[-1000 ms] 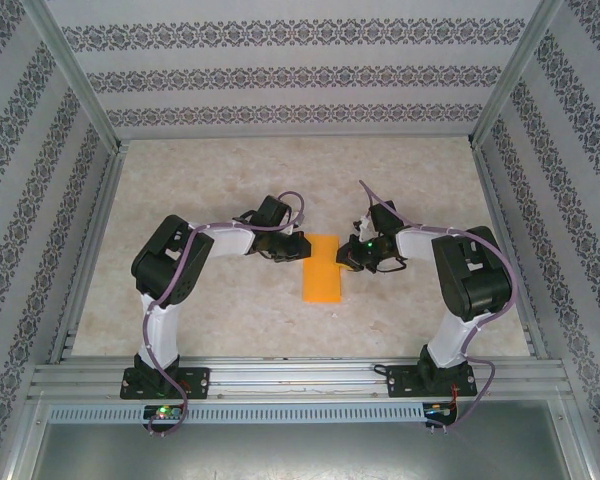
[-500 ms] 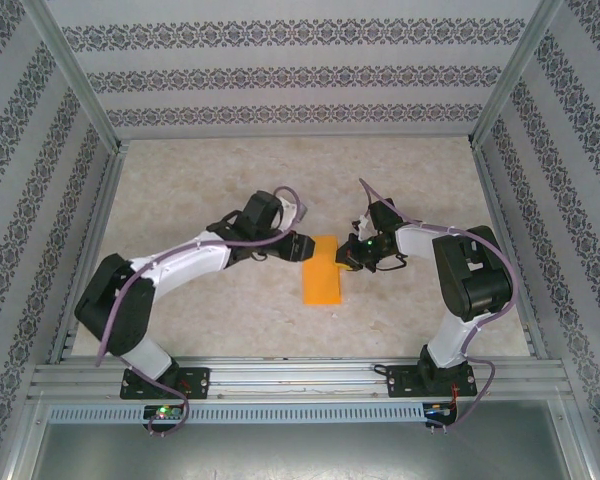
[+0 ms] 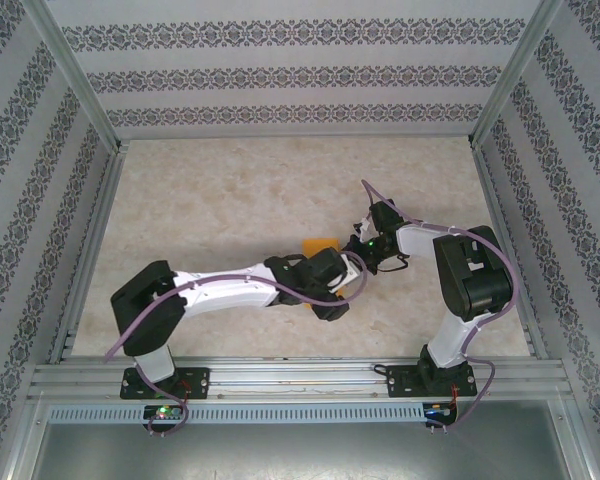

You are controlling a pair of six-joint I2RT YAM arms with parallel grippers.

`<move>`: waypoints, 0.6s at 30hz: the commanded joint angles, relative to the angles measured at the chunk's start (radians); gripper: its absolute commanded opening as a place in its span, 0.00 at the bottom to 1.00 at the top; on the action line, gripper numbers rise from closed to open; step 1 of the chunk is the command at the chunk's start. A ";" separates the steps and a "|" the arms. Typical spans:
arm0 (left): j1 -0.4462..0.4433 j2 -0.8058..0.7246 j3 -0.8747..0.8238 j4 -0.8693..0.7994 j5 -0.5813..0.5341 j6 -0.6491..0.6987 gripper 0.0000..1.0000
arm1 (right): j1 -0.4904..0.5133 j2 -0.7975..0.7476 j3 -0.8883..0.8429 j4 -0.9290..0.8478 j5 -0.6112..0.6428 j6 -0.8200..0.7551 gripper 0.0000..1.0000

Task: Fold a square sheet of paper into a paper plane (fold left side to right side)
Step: Fold the triangle a second time at the center of the table.

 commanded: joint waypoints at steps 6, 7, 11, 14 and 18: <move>-0.032 0.109 0.108 -0.116 -0.177 0.043 0.63 | -0.009 -0.013 0.015 -0.023 -0.012 0.017 0.00; -0.032 0.120 0.119 -0.123 -0.180 0.043 0.64 | -0.009 -0.013 0.016 -0.023 -0.011 0.018 0.00; -0.032 0.159 0.145 -0.148 -0.193 0.048 0.65 | -0.009 -0.012 0.016 -0.020 -0.010 0.021 0.00; -0.032 0.180 0.155 -0.155 -0.217 0.047 0.66 | -0.008 -0.012 0.015 -0.019 -0.008 0.023 0.00; -0.031 0.200 0.176 -0.178 -0.244 0.045 0.62 | -0.010 -0.012 0.011 -0.019 0.000 0.023 0.00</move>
